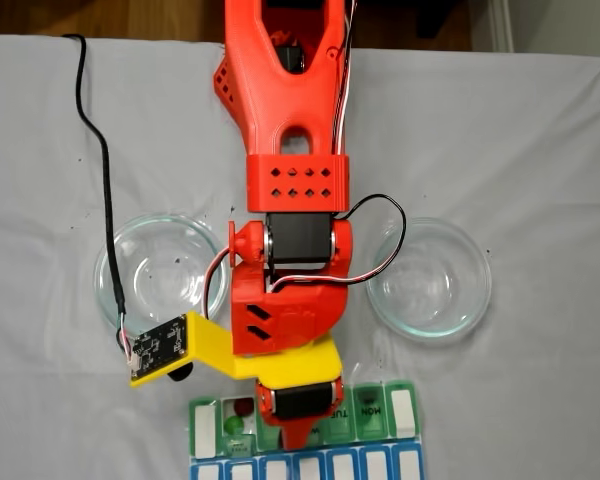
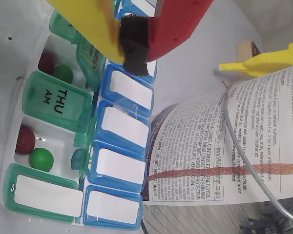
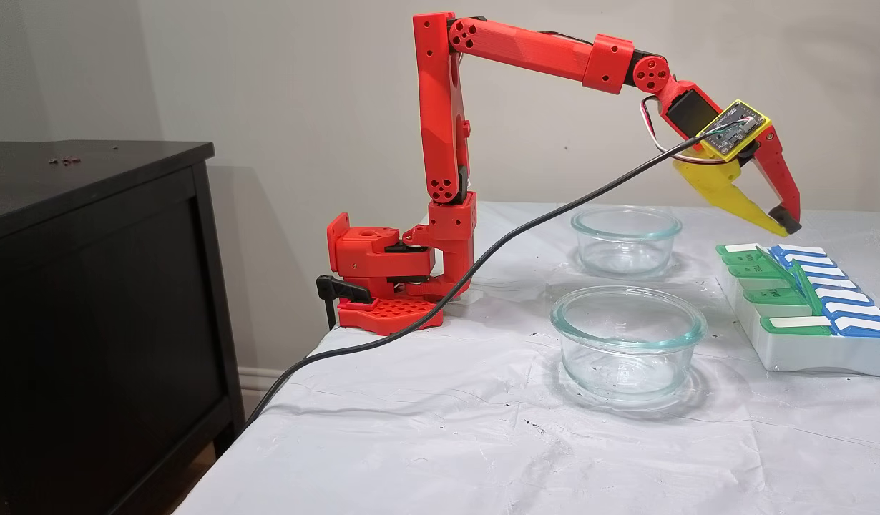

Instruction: Sort medicines into box.

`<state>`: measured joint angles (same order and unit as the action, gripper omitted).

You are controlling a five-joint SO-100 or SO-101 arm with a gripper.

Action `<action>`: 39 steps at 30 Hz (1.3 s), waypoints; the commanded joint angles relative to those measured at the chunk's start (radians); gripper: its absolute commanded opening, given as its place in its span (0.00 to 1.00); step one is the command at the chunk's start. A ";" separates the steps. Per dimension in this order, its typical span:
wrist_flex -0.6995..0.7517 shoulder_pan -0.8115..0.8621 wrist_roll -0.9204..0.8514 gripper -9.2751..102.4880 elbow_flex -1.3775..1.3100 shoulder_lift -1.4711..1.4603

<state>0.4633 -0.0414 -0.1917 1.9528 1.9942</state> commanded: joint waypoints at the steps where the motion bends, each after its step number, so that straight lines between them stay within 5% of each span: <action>1: -0.017 -0.037 -0.025 0.08 -0.005 0.087; 39: 0.089 -0.034 -0.057 0.08 0.023 0.002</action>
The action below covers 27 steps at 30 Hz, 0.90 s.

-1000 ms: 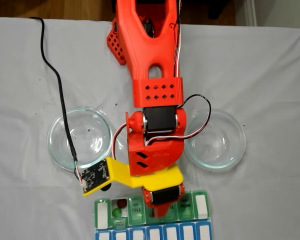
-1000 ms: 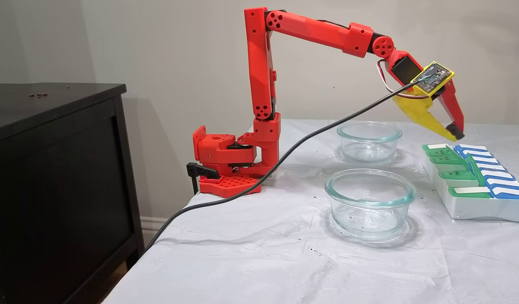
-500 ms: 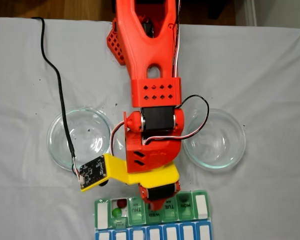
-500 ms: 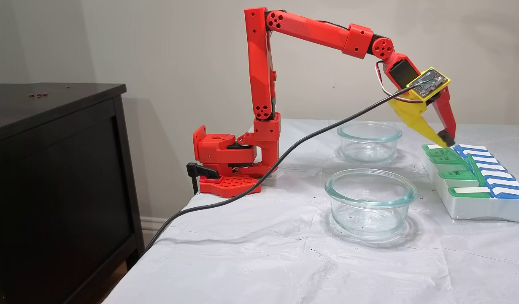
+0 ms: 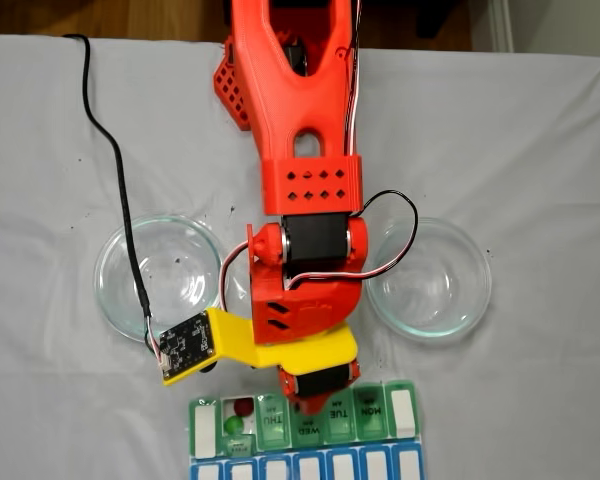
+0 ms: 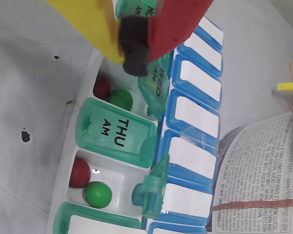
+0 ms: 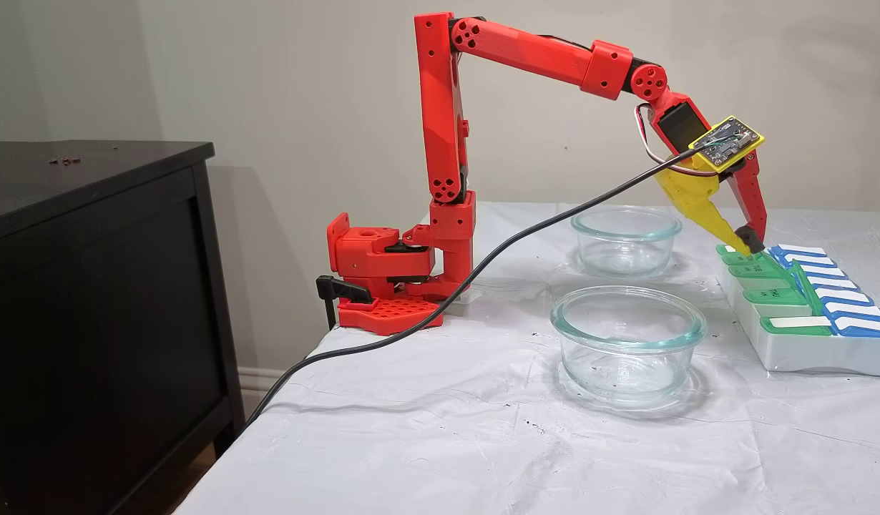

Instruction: Sort medicines into box.

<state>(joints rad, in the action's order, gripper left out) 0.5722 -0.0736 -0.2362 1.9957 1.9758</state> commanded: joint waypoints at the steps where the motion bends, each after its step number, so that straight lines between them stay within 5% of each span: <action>1: -0.029 -0.002 -0.011 0.08 -0.018 0.021; 13: -0.021 0.072 -0.002 0.08 -0.044 0.227; 27: -0.288 -0.015 0.021 0.08 -0.003 0.044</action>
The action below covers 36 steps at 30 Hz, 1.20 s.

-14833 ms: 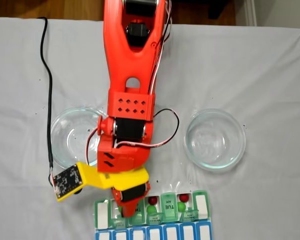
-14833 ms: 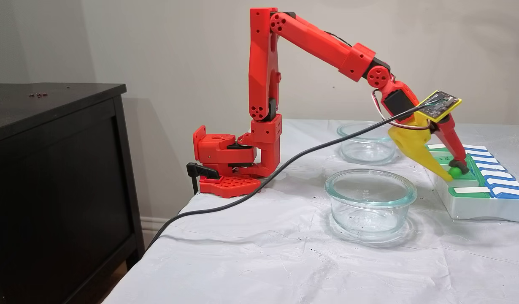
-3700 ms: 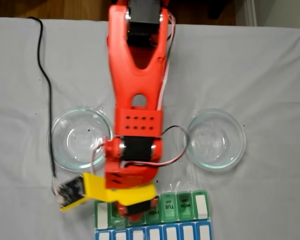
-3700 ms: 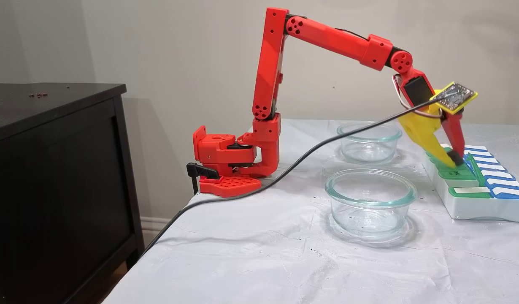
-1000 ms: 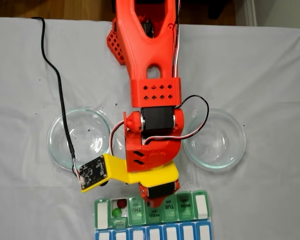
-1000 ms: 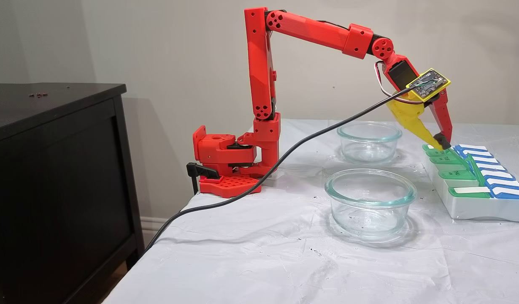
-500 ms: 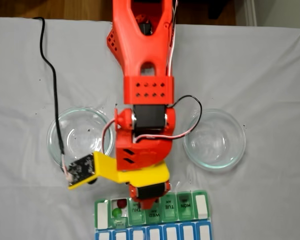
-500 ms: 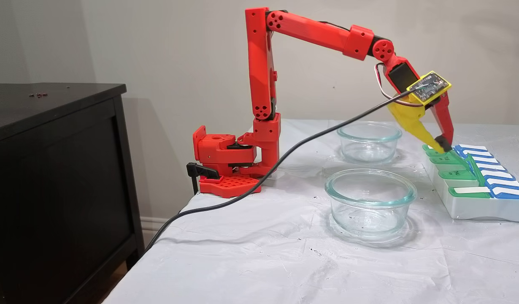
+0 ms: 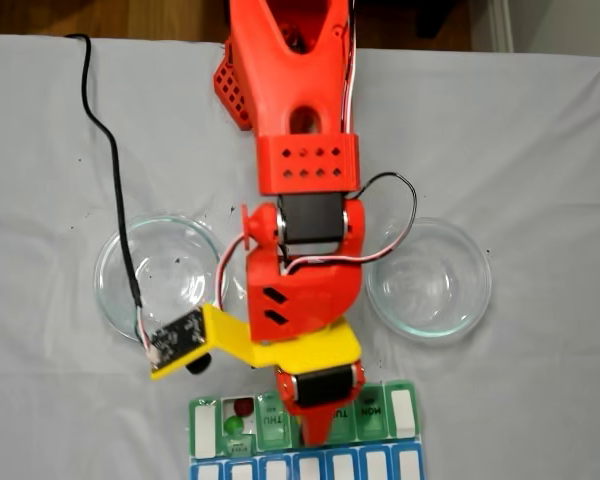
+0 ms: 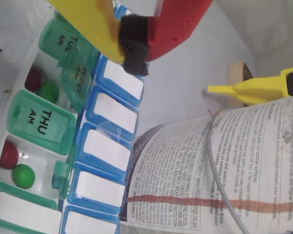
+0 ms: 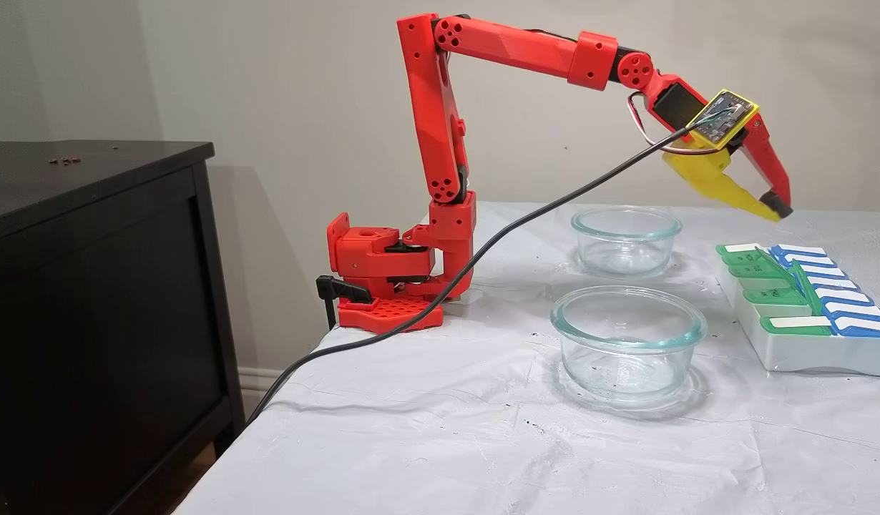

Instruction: Sort medicines into box.

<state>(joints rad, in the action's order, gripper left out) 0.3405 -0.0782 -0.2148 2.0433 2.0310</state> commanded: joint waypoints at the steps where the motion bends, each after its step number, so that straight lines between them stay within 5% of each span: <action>1: -0.058 -0.008 -0.005 0.08 -0.055 -0.020; 36: 0.207 -0.014 -0.173 0.08 -0.048 -0.193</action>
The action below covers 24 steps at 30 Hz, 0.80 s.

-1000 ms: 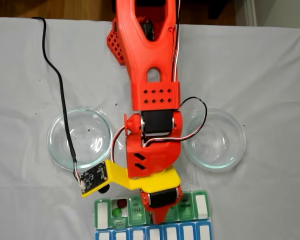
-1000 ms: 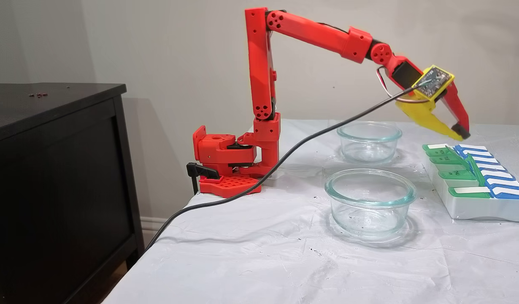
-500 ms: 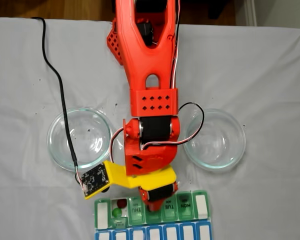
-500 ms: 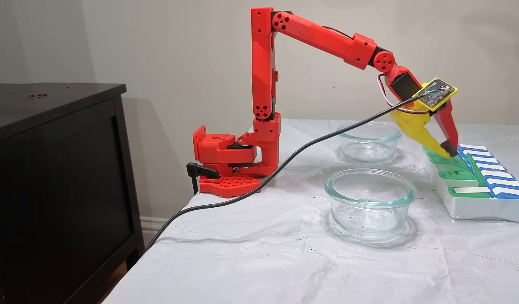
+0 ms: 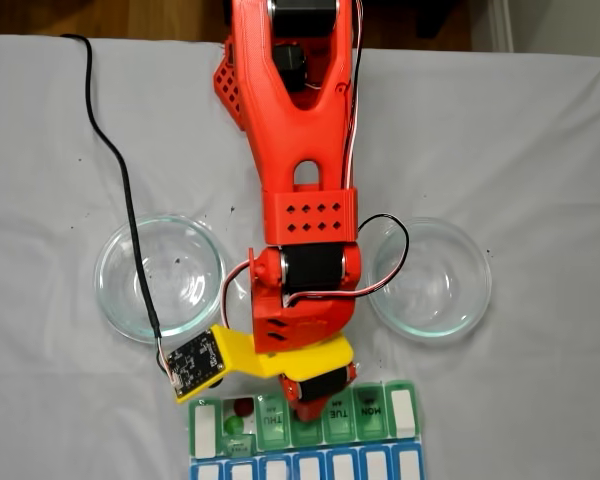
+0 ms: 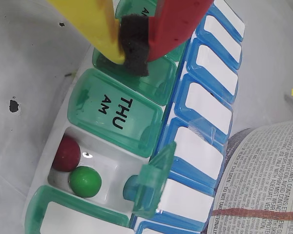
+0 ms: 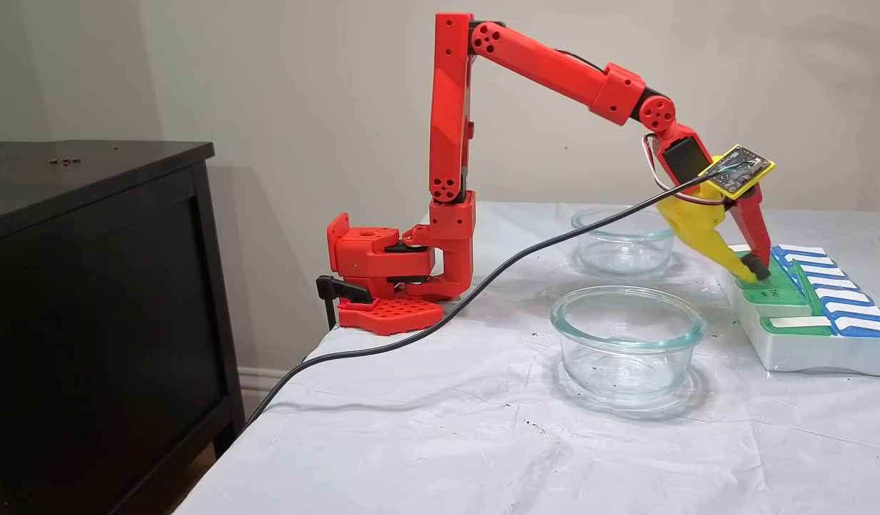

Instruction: Sort medicines into box.

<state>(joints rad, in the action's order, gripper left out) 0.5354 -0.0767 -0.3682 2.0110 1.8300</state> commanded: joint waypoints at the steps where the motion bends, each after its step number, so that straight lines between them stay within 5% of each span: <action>1: 0.008 -0.015 -0.025 0.08 -0.015 0.023; 12: -0.206 0.086 -0.005 0.08 -0.023 0.295; 24: -0.331 0.161 -0.051 0.08 -0.087 0.167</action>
<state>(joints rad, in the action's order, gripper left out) 0.2439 0.0828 -0.3958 2.0157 1.9957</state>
